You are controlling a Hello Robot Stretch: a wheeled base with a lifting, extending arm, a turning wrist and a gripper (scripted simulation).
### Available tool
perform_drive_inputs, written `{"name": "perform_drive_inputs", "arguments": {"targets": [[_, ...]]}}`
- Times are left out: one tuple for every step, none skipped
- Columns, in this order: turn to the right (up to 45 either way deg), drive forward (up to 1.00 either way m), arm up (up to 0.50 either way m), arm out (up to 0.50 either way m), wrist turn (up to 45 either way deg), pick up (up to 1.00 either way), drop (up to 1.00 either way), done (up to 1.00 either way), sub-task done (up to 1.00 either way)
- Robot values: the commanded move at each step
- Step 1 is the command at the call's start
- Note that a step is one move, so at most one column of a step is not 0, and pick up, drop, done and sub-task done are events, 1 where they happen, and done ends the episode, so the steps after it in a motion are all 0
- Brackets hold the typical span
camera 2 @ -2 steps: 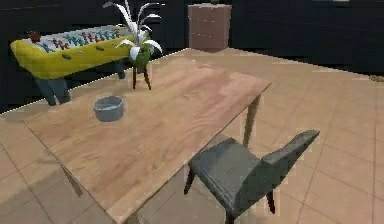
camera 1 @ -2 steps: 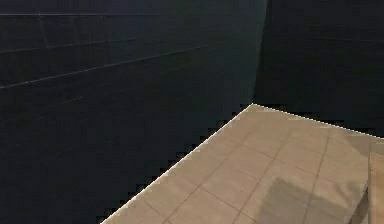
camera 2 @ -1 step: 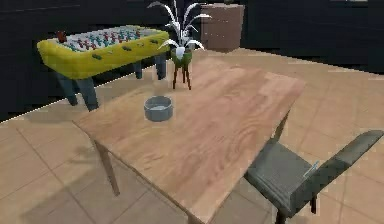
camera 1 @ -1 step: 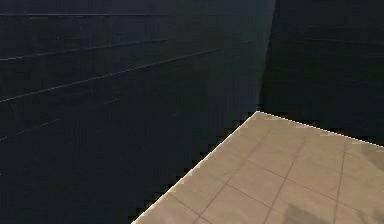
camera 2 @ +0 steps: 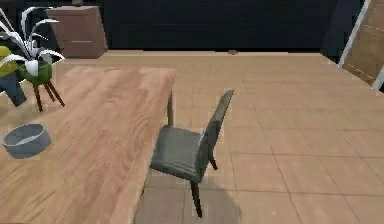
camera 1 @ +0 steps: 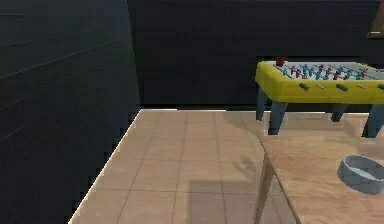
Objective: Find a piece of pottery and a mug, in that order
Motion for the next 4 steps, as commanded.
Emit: {"name": "perform_drive_inputs", "arguments": {"targets": [[0.0, 1.0, 0.0, 0.0, 0.0, 0.0, 0.0, 0.0, 0.0], [9.0, 0.0, 0.0, 0.0, 0.0, 0.0, 0.0, 0.0, 0.0], [0.0, 0.3, 0.0, 0.0, 0.0, 0.0, 0.0, 0.0, 0.0], [45.0, 0.0, 0.0, 0.0, 0.0, 0.0, 0.0, 0.0, 0.0]]}}
